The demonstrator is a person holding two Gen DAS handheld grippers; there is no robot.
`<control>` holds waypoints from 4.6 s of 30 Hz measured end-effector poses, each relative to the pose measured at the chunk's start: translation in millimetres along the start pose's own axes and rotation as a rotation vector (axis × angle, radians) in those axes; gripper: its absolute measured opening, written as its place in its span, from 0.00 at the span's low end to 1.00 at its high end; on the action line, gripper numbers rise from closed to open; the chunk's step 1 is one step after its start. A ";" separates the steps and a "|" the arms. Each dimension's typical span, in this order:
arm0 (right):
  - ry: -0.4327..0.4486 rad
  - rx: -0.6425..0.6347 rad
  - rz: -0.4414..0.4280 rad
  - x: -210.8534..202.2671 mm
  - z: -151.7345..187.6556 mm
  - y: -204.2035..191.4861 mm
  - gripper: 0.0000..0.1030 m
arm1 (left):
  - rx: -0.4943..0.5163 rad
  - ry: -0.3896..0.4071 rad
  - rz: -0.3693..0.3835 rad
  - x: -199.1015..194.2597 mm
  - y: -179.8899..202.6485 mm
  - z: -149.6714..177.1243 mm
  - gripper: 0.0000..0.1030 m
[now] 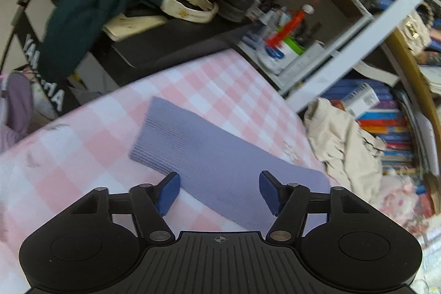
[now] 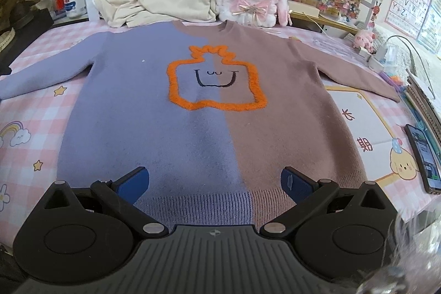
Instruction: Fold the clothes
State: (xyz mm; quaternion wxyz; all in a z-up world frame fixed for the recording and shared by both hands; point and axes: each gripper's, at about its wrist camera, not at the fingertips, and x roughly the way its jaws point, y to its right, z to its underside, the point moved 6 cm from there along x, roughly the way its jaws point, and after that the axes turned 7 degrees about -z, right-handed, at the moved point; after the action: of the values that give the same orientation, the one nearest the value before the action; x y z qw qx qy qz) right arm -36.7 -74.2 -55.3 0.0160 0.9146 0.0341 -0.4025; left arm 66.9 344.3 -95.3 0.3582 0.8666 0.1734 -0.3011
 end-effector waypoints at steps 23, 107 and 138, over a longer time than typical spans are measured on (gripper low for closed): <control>-0.013 0.018 0.024 -0.3 1.7 10.5 1.00 | -0.185 -0.089 0.148 22.3 12.8 12.7 0.56; -0.179 -0.110 -0.459 64.9 -39.6 209.9 0.98 | 0.487 0.025 0.094 -61.7 310.7 207.9 0.62; -0.128 -0.011 -0.294 38.2 -10.7 197.7 0.15 | 0.484 -0.107 -0.122 -75.1 140.2 209.6 0.04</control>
State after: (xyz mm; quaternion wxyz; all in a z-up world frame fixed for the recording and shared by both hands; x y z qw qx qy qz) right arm 11.8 -268.9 -75.9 -0.0360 0.8722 0.1689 -0.4576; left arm -1.0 90.1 -92.1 0.1303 0.8978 0.1289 -0.4004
